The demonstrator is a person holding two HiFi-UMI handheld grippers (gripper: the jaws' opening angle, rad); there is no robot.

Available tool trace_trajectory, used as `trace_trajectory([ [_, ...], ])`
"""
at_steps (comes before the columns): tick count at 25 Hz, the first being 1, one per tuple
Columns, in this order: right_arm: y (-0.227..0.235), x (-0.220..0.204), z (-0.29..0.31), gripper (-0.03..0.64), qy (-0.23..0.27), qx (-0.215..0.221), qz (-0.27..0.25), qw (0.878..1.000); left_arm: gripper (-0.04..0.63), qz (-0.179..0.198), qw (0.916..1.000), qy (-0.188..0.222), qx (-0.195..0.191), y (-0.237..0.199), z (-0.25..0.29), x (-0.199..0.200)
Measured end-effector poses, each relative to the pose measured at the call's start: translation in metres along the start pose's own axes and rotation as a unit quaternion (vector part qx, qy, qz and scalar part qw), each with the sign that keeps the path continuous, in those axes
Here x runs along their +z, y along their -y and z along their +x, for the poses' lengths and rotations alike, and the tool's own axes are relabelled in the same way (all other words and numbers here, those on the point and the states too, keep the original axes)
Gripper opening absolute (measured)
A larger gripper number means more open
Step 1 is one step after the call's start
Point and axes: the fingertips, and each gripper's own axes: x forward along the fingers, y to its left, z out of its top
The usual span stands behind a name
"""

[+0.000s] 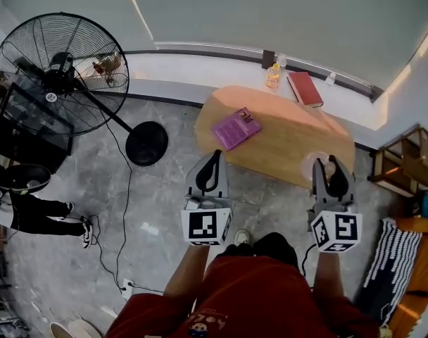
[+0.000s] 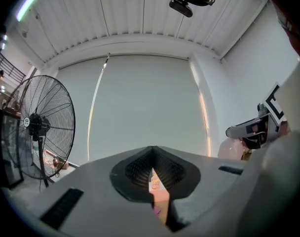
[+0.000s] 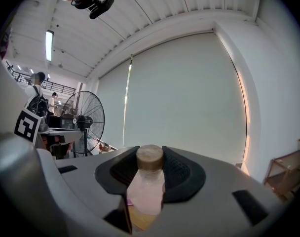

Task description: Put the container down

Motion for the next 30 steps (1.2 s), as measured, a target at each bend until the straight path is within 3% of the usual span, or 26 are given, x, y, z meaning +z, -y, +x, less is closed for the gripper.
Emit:
trace_trajectory([
  [9,0.027,-0.007,0.037,0.135,0.002,-0.010,0.009,1.000,0.005,0.012,0.9999,-0.002,-0.009,0.002,0.046,-0.006],
  [19,0.089,-0.024,0.116,0.135,-0.022,-0.011,0.026,0.999,0.005,0.014,0.9996,-0.018,-0.017,0.018,0.147,-0.018],
  [25,0.118,-0.051,0.165,0.135,-0.050,-0.005,0.035,0.998,0.005,0.012,0.9994,-0.025,-0.022,0.028,0.205,-0.038],
  [30,0.132,-0.087,0.196,0.135,-0.082,0.002,0.049,0.995,0.005,-0.002,0.9979,-0.060,-0.022,0.033,0.236,-0.072],
])
